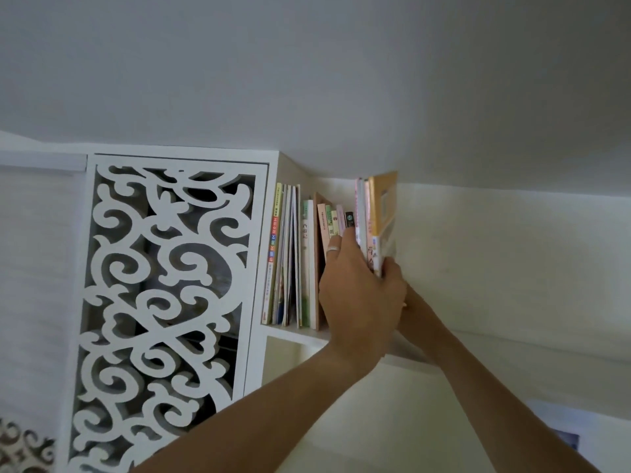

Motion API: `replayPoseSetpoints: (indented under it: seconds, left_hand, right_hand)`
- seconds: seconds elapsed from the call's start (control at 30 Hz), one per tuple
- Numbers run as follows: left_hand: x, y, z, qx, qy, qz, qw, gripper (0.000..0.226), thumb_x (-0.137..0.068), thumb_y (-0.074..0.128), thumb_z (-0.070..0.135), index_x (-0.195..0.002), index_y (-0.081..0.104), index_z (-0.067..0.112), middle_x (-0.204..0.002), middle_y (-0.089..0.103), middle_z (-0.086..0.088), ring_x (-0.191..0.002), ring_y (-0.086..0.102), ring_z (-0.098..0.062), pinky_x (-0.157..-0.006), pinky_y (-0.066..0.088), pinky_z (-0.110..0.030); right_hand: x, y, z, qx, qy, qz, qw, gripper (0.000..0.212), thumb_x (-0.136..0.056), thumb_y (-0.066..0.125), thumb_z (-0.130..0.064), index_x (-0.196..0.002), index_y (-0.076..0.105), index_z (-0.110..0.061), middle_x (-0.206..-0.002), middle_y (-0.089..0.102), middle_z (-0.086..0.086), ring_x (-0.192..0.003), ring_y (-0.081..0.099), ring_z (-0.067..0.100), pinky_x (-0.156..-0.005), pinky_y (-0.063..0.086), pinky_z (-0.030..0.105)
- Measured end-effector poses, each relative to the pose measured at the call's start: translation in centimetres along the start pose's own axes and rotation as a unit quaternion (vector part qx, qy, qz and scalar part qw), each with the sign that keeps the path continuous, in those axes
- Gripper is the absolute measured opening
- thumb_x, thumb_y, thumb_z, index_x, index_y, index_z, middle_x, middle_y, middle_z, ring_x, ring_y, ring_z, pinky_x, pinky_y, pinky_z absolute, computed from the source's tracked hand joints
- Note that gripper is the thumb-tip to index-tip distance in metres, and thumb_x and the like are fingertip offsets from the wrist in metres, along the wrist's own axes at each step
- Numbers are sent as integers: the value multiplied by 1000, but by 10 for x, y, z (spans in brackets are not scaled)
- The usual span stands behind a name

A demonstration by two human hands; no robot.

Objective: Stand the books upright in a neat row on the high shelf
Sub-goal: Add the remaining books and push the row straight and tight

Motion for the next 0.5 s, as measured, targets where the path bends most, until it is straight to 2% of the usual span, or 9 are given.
replayPoseSetpoints:
  seconds: [0.03,0.07,0.1,0.17,0.2,0.23,0.3,0.4,0.5]
  left_hand:
    - [-2,10,-7,-10,-11,-2,1000,39,-93,68,31,-129,55,24,-124,62,8,-107,66,-13,-83,62,-28]
    - [-4,20,-14,-24,-17,-8,1000,37,-93,68,29,-127,55,22,-123,62,6,-106,66,-14,-83,62,-29]
    - [-5,32,-23,-38,-24,-14,999,35,-93,67,28,-125,55,21,-121,62,4,-106,66,-16,-83,62,-30]
    - [-6,56,-45,-59,-52,-36,996,34,-93,66,25,-124,54,18,-120,62,1,-106,66,-19,-83,61,-32]
    - [-4,66,-54,-68,-66,-42,995,35,-93,66,25,-124,52,17,-120,62,-1,-106,66,-20,-83,61,-32]
    - [-2,76,-61,-81,-72,-41,993,38,-93,66,27,-126,49,17,-120,62,-2,-106,66,-21,-83,61,-33]
    - [5,91,-70,-116,-45,-12,992,43,-95,63,33,-129,46,13,-121,61,-8,-106,65,-23,-83,60,-33]
    - [10,104,-77,-161,65,45,984,56,-101,44,48,-137,48,5,-134,54,-16,-120,52,-27,-97,48,-39]
    - [4,103,-98,-236,175,20,956,62,-107,28,52,-146,46,7,-149,46,-16,-132,44,-28,-104,39,-42]
  right_hand:
    - [2,-6,8,-24,39,39,998,34,-95,56,-14,-120,64,-36,-110,71,-5,-99,69,16,-93,57,47]
    - [1,-12,23,-26,103,86,991,31,-93,54,-10,-116,66,-27,-108,71,2,-98,70,24,-91,57,47]
    - [10,-23,23,-3,122,138,983,28,-92,52,-6,-113,65,-20,-104,69,6,-98,68,29,-87,55,42]
    - [24,-35,19,50,87,161,982,28,-93,50,-4,-113,64,-19,-101,68,4,-94,67,29,-80,49,32]
    - [28,-34,14,18,51,137,989,30,-95,49,-4,-114,65,-21,-99,72,3,-87,69,27,-76,52,33]
    - [35,-32,6,-17,31,78,996,35,-96,46,-4,-115,65,-26,-97,74,1,-82,71,24,-75,56,36]
    - [36,-27,3,-40,12,-39,998,44,-98,42,-6,-118,65,-38,-97,76,-2,-85,73,22,-83,61,42]
    - [38,-29,2,-85,24,-146,985,36,-100,46,-19,-124,63,-40,-107,75,-2,-102,72,22,-97,57,47]
    - [35,-29,6,-60,7,-199,978,41,-98,53,-32,-137,52,-46,-118,71,-9,-111,68,11,-104,49,38]
Point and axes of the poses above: each hand's wrist, its own x-axis away from the middle knuckle, its own y-axis out of the palm, z = x × y, the point moved 2 cm from there along -x, towards the middle knuckle
